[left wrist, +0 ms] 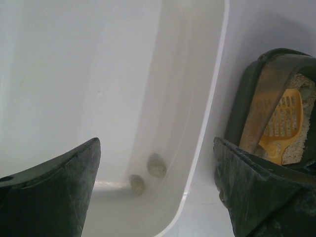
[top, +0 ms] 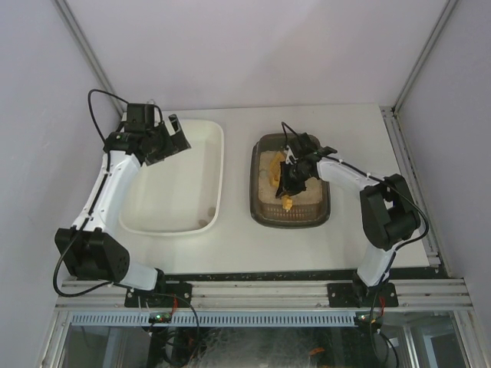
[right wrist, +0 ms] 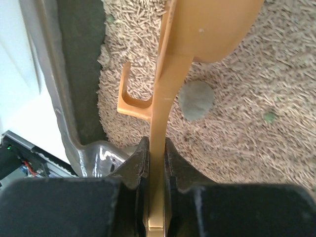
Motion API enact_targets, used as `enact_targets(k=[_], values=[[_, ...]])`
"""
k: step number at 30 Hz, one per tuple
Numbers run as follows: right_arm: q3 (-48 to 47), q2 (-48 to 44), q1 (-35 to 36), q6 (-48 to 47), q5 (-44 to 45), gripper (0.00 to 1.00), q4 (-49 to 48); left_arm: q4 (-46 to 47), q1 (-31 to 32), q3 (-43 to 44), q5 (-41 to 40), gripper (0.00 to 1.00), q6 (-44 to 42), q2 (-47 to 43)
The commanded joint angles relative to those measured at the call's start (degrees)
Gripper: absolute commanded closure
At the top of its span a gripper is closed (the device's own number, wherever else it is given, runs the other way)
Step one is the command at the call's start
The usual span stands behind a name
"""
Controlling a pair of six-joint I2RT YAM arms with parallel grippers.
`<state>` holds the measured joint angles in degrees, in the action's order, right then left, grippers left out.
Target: Clean the litter box
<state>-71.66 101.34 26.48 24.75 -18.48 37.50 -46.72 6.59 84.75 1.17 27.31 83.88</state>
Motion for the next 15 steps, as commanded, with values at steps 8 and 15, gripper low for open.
enact_targets(k=[8, 15], values=[[-1.3, 3.1, 0.0, 5.9, -13.4, 1.0, -10.0, 2.3, -0.9, -3.7, 1.3, 0.0, -2.4, -3.1], [3.6, -1.8, -3.5, 6.7, -13.2, 1.0, -11.3, 0.4, -1.0, -3.8, 3.7, 0.0, -2.9, -3.5]])
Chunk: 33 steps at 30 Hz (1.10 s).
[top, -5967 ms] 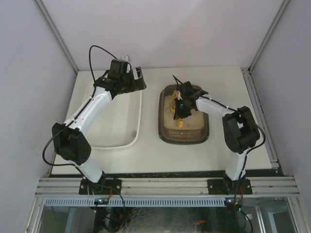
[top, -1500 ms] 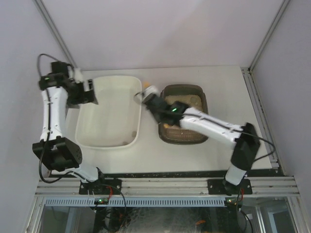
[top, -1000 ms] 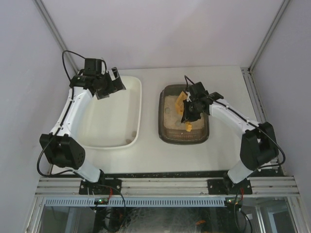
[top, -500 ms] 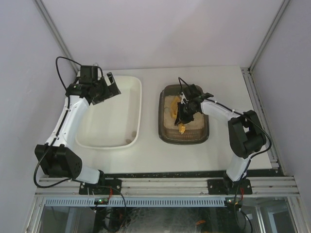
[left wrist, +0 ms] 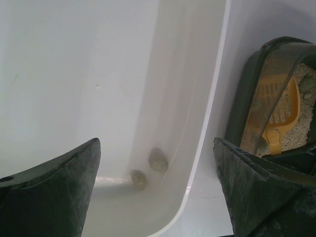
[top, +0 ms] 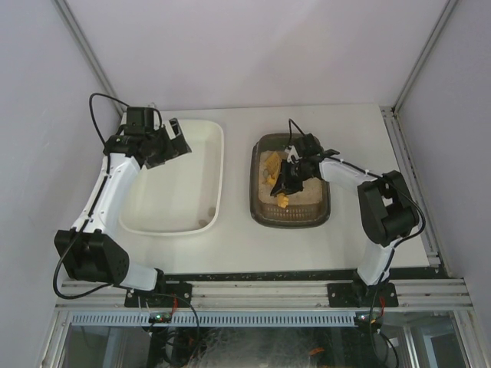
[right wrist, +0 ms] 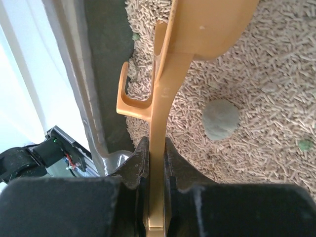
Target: Clean the litter box
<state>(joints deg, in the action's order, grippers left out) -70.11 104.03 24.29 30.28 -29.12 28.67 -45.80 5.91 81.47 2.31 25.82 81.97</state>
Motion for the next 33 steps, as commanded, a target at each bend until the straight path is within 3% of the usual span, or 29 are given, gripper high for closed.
enact_targets(k=[1, 11, 22, 30, 33], values=[[2.6, -5.8, -1.6, 1.3, -2.3, 1.0, -2.3, -0.7, -0.3, -0.7, 2.9, 0.0, -1.4, -1.8], [13.1, -19.8, -4.3, 5.2, -4.3, 1.0, -6.4, -3.2, -0.4, 0.0, 10.0, 0.0, -1.6, -0.5], [43.1, -33.5, -14.8, 23.5, -17.5, 1.0, -55.5, -1.3, -0.4, -3.0, 6.0, 0.01, -3.4, -3.4], [49.1, -28.9, -19.0, 34.7, -23.0, 1.0, -78.4, -0.7, -0.4, -3.9, 5.4, 0.0, -3.1, -3.8], [49.1, -27.8, -17.2, 33.4, -22.0, 1.0, -79.1, -0.2, -0.4, -4.3, 5.5, 0.0, -3.1, -3.9]])
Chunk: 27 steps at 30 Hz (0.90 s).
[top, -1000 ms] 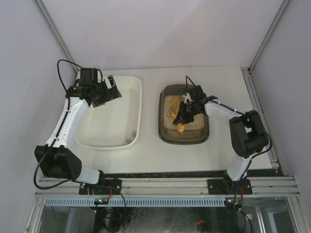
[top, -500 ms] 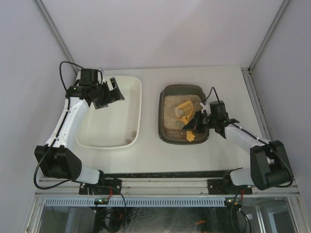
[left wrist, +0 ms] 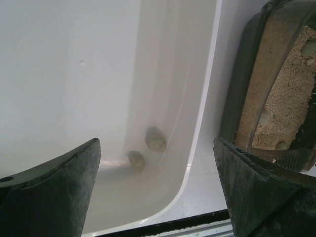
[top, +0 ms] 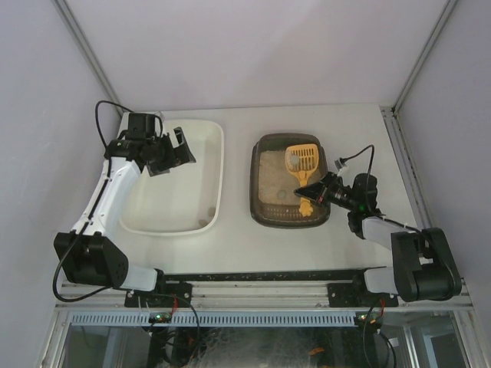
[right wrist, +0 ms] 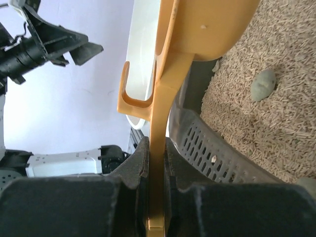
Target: Clean the litter box
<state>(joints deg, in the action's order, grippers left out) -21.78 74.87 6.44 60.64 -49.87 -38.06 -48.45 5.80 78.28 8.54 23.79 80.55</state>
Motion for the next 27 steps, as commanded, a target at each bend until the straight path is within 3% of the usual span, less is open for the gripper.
enact_targets(k=[1, 3, 6, 10, 15, 19, 24, 27], values=[[0.0, 1.8, 2.7, 1.9, -1.2, 1.0, -11.2, 2.6, -0.3, -1.3, -0.8, 0.01, -1.2, -2.6], [0.4, 2.3, 4.3, 2.1, -0.8, 1.0, -12.5, 2.7, -0.3, -1.4, -0.9, 0.01, -1.4, -2.5], [2.7, 3.3, 0.8, 4.5, 0.6, 1.0, -17.5, 2.7, -0.3, -1.4, -0.6, 0.0, -1.6, -2.4], [-0.6, 5.3, 5.0, 0.7, 1.2, 1.0, -11.8, 2.9, -0.3, -2.0, -0.4, 0.01, -1.4, -3.0], [-0.2, 8.4, 3.1, 3.6, 2.0, 1.0, -16.4, 3.8, -0.3, -3.0, -0.1, 0.0, -1.3, -4.0], [-4.3, 8.3, 7.9, -1.1, 2.8, 1.0, -7.2, 4.0, -0.3, -3.2, -0.5, 0.0, -1.7, -4.4], [-1.1, 11.6, 1.8, 6.8, 1.8, 1.0, -19.4, 3.9, -0.2, -3.0, -0.4, 0.0, -2.2, -4.4], [-3.1, 11.1, 5.6, 4.4, 2.6, 1.0, -14.0, 3.7, -0.2, -2.7, -0.6, 0.0, -2.7, -4.1]])
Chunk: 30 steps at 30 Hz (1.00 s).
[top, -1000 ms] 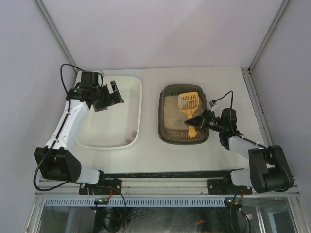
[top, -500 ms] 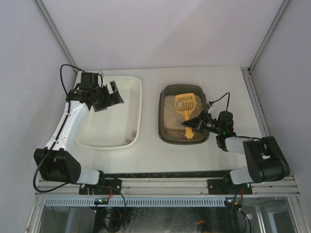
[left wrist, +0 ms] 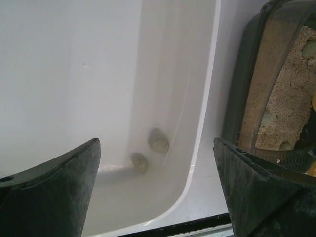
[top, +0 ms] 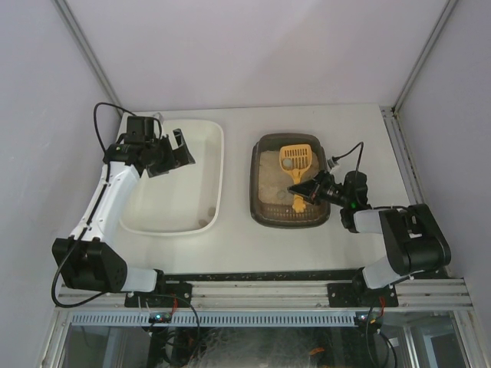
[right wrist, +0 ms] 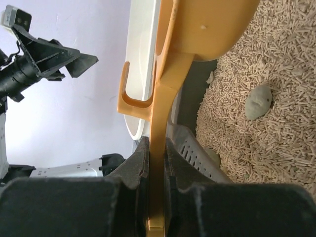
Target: Clean the litter box
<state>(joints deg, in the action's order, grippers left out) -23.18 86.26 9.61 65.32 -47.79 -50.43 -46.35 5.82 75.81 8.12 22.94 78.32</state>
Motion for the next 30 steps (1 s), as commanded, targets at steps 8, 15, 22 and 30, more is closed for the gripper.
enact_targets(k=[8, 15, 22, 30], values=[[-4.9, -5.4, 4.9, -5.7, 5.0, 1.0, 10.2, -0.5, -0.2, 2.3, -2.7, 0.0, -3.7, -0.9], [-7.0, -8.8, 4.9, -8.3, 5.5, 1.0, 17.2, -0.7, -0.2, 2.8, -0.4, 0.0, -6.9, -0.4], [-10.1, -11.4, 7.7, -9.5, 7.4, 1.0, 23.0, -10.1, -3.2, 11.6, 6.7, 0.0, -21.5, 4.1], [-32.5, -3.5, 27.1, -20.2, 14.8, 1.0, 48.9, -17.2, -17.7, 14.8, 5.1, 0.0, -23.1, 7.5]])
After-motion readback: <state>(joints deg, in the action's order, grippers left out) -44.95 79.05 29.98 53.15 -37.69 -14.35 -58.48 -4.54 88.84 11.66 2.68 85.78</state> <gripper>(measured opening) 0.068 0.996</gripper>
